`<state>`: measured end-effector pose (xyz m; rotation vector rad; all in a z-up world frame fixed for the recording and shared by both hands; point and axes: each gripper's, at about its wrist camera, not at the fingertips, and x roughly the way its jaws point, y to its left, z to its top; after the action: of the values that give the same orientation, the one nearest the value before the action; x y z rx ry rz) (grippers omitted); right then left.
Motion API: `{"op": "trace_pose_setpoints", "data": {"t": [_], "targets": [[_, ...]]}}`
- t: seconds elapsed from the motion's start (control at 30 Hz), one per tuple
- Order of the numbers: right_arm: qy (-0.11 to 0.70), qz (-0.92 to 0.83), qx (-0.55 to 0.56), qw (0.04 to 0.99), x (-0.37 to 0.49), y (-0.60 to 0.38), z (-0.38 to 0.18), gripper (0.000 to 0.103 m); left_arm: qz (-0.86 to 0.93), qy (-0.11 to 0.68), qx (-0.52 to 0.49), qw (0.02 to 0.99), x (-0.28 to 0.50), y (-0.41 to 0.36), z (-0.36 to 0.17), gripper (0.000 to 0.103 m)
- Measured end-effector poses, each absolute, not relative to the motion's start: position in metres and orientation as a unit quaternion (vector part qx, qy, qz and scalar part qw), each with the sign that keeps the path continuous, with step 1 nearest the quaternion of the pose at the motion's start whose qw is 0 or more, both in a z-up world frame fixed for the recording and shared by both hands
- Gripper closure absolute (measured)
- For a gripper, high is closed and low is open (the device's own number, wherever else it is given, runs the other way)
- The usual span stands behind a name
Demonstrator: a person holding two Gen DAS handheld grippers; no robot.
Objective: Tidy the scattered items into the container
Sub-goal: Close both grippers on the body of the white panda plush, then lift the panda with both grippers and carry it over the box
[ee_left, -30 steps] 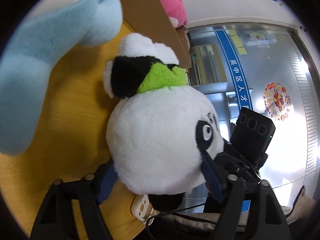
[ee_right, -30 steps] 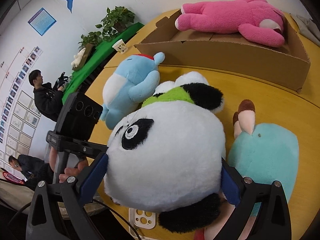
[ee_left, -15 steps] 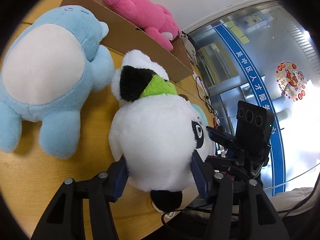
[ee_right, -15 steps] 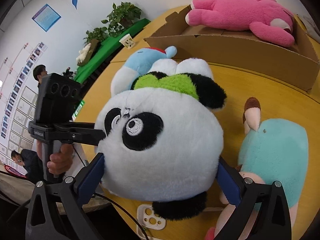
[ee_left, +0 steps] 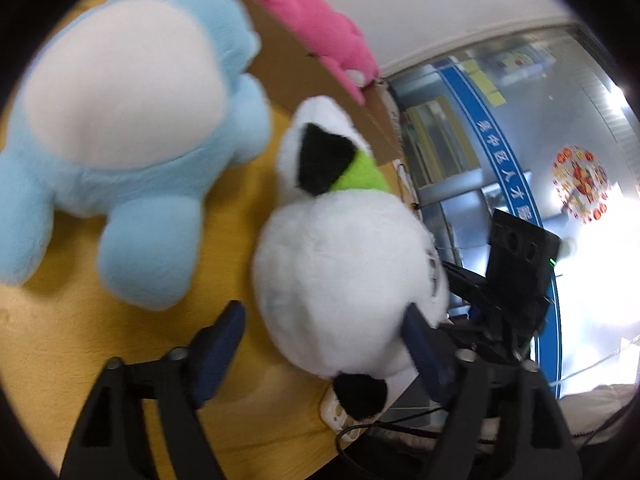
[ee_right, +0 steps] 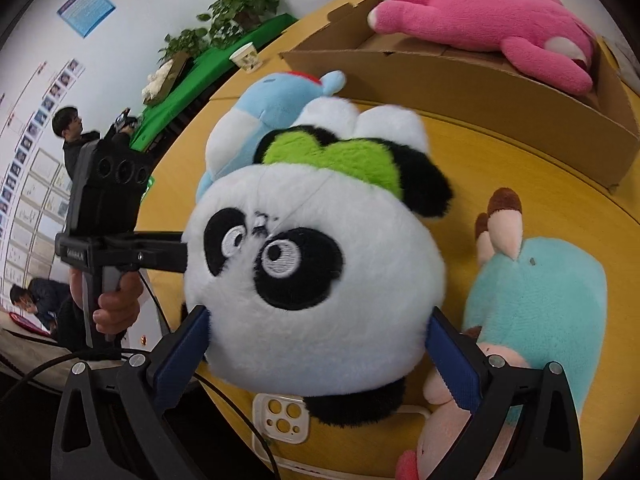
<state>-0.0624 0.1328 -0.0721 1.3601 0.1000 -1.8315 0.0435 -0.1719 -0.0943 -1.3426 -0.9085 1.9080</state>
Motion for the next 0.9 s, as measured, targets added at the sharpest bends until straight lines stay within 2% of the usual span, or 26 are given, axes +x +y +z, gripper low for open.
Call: {"op": "trace_pose_setpoints", "data": {"t": [0.1,0.17,0.2,0.27,0.43,0.53,0.7,0.8,0.9], "targets": [[0.052,-0.732,0.537,0.416,-0.058,0.121,-0.072,0.0,0.702,-0.381,-0.51,0.318,0.041,-0.183,-0.109,0.018],[0.049,-0.735,0.537,0.411,-0.058,0.116,-0.072,0.0,0.704,-0.374,-0.507,0.328,0.04,-0.183,-0.108,0.017],[0.05,-0.736,0.537,0.409,-0.057,0.112,-0.072,0.0,0.704,-0.367,-0.504,0.34,0.04,-0.182,-0.105,0.019],[0.051,-0.735,0.537,0.411,-0.055,0.105,-0.073,0.0,0.703,-0.361,-0.496,0.36,0.041,-0.181,-0.1,0.031],[0.056,-0.735,0.536,0.41,-0.046,0.089,-0.078,0.0,0.695,-0.36,-0.499,0.373,0.041,-0.196,-0.101,0.043],[0.012,-0.735,0.53,0.422,-0.049,0.103,-0.08,0.0,0.674,-0.381,-0.505,0.381,0.042,-0.205,-0.109,0.048],[-0.08,-0.713,0.551,0.427,-0.059,0.139,-0.098,0.002,0.664,-0.402,-0.506,0.377,0.04,-0.212,-0.118,0.049],[-0.099,-0.708,0.553,0.428,-0.057,0.143,-0.103,0.002,0.662,-0.408,-0.509,0.37,0.038,-0.217,-0.122,0.049],[-0.135,-0.705,0.547,0.431,-0.059,0.15,-0.103,0.002,0.661,-0.411,-0.52,0.351,0.034,-0.223,-0.127,0.055]]}}
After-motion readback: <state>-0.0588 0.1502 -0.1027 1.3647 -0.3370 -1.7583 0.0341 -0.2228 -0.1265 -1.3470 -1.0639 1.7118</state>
